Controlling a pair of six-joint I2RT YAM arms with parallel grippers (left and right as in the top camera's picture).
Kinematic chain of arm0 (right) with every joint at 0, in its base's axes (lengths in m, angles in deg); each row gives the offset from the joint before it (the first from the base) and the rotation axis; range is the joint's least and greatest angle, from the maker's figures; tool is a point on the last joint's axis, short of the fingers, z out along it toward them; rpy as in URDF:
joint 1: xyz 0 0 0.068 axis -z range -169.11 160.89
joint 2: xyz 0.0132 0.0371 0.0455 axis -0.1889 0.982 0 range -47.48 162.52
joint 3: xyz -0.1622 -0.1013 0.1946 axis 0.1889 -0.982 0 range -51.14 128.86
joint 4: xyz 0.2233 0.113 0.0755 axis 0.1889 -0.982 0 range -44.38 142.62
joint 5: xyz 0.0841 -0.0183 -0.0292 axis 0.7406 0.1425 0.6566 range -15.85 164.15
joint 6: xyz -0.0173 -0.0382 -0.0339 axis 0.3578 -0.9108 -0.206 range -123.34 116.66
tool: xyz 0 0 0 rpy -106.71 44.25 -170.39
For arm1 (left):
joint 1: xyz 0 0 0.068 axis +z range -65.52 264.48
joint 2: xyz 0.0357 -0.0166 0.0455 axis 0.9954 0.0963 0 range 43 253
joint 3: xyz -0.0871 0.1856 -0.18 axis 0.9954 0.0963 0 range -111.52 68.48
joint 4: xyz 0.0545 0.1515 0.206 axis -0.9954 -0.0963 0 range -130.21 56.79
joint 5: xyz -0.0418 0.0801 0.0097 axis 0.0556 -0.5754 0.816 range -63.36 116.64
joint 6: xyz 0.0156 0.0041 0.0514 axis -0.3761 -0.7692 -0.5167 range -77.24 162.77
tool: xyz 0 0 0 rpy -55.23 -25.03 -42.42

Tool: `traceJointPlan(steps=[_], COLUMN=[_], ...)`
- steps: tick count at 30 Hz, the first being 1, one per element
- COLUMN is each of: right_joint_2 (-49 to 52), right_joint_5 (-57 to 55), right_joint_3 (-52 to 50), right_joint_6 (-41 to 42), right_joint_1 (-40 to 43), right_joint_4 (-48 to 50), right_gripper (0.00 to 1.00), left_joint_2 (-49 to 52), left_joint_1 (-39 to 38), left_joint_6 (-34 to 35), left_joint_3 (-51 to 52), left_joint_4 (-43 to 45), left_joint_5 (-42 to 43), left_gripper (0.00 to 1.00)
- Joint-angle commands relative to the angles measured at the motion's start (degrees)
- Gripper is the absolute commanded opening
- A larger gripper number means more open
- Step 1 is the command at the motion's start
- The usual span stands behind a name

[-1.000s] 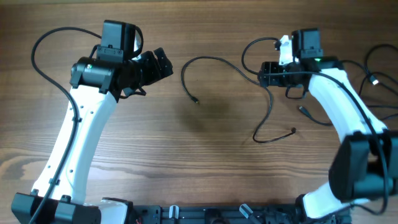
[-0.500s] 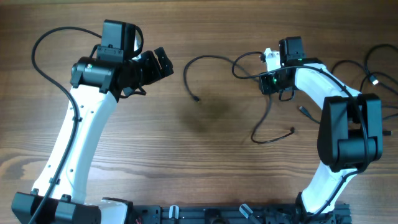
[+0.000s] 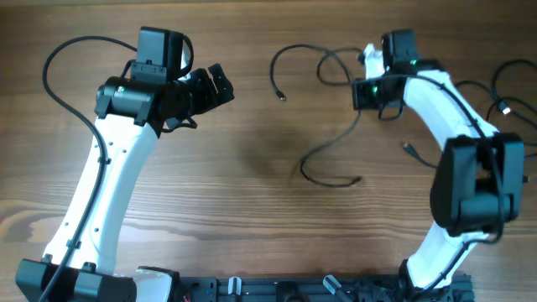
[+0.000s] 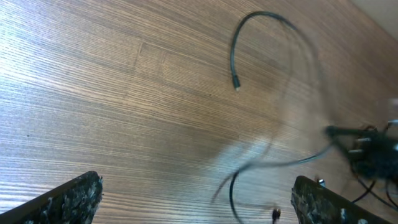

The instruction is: Untangle cables

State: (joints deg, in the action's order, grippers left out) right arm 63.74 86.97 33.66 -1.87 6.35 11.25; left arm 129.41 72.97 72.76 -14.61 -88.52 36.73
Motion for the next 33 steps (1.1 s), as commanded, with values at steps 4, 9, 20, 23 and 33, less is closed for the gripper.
traceJointPlan(steps=[4, 9, 20, 23, 33], right_joint_2=[-11.17, -14.14, -10.8, -7.52, 2.23], right_joint_5=[-10.23, -17.86, -15.87, -12.48, -6.71], right_joint_3=[19.63, 25.83, 26.82, 26.71, 26.32], right_joint_6=[9.14, 10.75, 18.97, 21.31, 22.69], right_joint_1=[1.97, 7.23, 31.85, 36.61, 40.46], right_joint_4=[-2.6, -0.59, -0.07, -0.74, -1.42], right_gripper=[0.04, 0.04, 0.04, 0.04, 0.85], left_joint_2=[0.66, 0.66, 0.66, 0.66, 0.66], left_joint_1=[0.17, 0.17, 0.17, 0.17, 0.17], left_joint_6=[-1.11, -1.11, -1.11, -1.11, -1.11], left_joint_3=[-0.5, -0.5, -0.5, -0.5, -0.5], left_joint_4=[0.15, 0.15, 0.15, 0.15, 0.15], left_joint_5=[-0.79, -0.79, -0.79, -0.79, -0.79], left_gripper=[1.0, 1.0, 1.0, 1.0, 1.0])
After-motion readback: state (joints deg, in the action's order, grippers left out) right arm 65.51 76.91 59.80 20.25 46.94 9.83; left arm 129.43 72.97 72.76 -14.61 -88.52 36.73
